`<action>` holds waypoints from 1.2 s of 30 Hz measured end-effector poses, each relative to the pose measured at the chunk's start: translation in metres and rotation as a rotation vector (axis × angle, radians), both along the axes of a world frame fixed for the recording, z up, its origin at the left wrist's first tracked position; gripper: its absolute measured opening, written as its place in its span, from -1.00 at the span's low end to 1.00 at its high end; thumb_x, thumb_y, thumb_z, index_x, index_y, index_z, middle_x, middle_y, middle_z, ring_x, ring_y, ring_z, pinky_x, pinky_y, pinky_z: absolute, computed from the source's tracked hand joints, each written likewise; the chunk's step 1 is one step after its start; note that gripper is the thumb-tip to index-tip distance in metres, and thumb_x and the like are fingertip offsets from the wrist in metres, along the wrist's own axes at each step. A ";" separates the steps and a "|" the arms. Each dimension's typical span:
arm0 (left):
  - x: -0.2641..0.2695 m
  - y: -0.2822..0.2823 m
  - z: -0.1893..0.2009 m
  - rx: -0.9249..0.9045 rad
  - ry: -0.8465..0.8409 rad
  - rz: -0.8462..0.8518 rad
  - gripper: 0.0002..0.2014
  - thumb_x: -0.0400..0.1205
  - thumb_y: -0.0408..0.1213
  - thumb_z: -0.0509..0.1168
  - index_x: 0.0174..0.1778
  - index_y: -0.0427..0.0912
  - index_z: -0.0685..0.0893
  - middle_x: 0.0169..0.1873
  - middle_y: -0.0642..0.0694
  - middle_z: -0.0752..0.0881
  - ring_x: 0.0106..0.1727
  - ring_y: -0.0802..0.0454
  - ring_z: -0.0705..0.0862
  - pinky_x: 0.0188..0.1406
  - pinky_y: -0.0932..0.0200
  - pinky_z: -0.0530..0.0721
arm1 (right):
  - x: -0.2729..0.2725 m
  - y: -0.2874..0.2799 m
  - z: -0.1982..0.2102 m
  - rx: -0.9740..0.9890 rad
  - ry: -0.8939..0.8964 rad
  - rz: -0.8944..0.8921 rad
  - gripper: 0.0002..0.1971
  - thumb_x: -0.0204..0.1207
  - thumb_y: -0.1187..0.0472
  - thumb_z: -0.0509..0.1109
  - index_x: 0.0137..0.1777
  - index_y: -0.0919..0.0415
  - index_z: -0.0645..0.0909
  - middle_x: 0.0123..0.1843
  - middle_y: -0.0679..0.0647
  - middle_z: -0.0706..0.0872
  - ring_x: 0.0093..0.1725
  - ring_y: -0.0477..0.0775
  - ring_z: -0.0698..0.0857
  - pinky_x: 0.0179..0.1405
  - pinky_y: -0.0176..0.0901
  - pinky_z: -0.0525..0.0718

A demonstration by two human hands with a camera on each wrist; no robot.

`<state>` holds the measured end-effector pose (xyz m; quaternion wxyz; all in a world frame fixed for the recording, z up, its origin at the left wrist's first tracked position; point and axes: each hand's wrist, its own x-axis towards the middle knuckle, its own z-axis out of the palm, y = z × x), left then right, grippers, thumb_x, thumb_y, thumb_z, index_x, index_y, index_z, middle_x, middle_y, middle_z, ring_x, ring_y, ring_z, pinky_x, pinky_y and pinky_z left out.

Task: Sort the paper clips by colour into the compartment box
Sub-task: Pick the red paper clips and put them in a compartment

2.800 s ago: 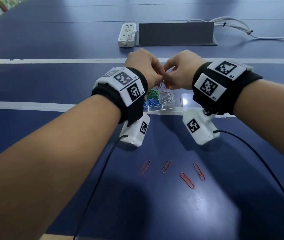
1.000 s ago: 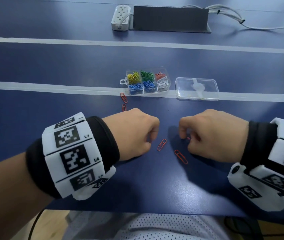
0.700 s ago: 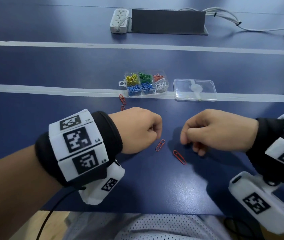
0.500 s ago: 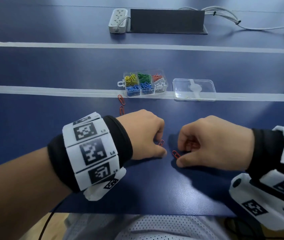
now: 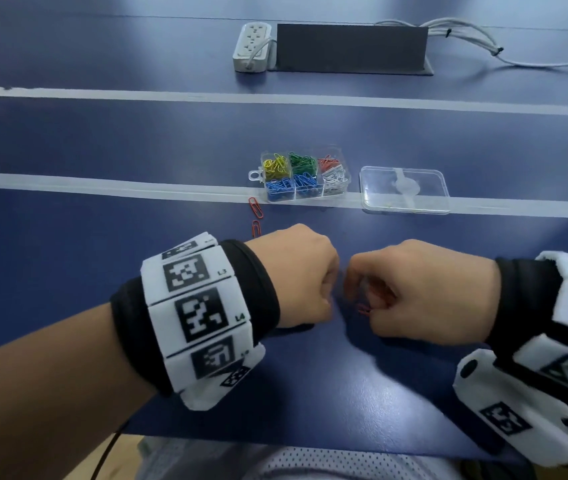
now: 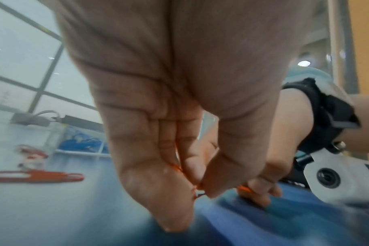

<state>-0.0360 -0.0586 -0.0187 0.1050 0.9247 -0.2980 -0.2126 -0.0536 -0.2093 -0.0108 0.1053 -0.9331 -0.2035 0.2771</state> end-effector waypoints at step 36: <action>0.066 0.066 -0.006 0.101 -0.095 0.153 -0.95 0.50 -0.14 0.41 -0.16 0.04 0.74 -0.44 0.10 0.46 -0.24 0.05 0.49 -0.23 0.22 0.43 | 0.074 0.066 -0.004 0.018 -0.246 0.002 -0.96 0.35 0.18 0.46 -0.23 0.02 0.67 -0.15 0.06 0.75 -0.10 0.15 0.68 -0.03 -0.09 0.71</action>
